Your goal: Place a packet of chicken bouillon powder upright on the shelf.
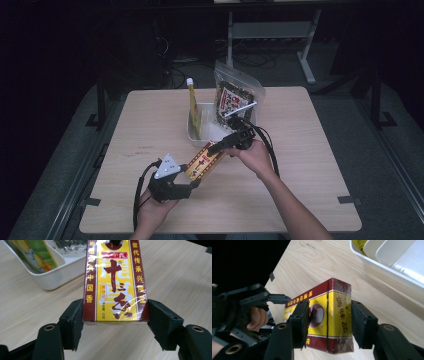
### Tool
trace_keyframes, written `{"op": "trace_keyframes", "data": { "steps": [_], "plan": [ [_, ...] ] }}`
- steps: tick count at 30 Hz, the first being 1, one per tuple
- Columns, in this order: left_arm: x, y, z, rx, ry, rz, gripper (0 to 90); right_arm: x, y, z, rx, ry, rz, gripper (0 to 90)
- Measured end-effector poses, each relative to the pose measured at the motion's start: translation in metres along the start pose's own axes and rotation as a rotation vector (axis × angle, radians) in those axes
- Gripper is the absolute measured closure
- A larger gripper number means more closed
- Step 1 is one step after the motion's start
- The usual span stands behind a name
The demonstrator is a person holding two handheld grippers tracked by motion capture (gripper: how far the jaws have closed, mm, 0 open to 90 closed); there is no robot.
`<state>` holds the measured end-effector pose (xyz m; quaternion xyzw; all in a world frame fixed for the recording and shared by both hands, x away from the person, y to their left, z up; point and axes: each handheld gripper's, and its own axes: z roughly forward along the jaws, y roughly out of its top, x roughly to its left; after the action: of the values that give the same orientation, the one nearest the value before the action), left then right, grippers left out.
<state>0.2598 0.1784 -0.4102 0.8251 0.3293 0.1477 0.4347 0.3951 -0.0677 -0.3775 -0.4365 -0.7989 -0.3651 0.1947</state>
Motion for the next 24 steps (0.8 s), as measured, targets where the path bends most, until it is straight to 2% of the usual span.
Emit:
{"op": "trace_keyframes", "data": {
  "steps": [8,9,14,17,24],
  "plan": [
    [0.006,-0.004,0.007,0.04,-0.028,0.021,32.8,0.005,0.001,-0.004,0.02,-0.004,-0.005,57.5],
    [0.007,-0.006,0.009,0.046,-0.035,0.019,32.8,0.008,0.002,-0.005,0.025,-0.009,-0.02,59.3],
    [0.008,-0.01,0.014,0.07,-0.022,0.037,32.5,0.016,0.005,-0.007,0.026,0.008,-0.026,65.4],
    [0.007,-0.01,0.016,0.071,-0.019,0.04,32.4,0.019,0.006,-0.008,0.027,0.017,-0.028,67.0],
    [0.01,-0.011,0.017,0.05,-0.023,0.021,31.9,0.031,0.01,-0.01,0.031,-0.027,-0.03,68.2]
  ]
}}
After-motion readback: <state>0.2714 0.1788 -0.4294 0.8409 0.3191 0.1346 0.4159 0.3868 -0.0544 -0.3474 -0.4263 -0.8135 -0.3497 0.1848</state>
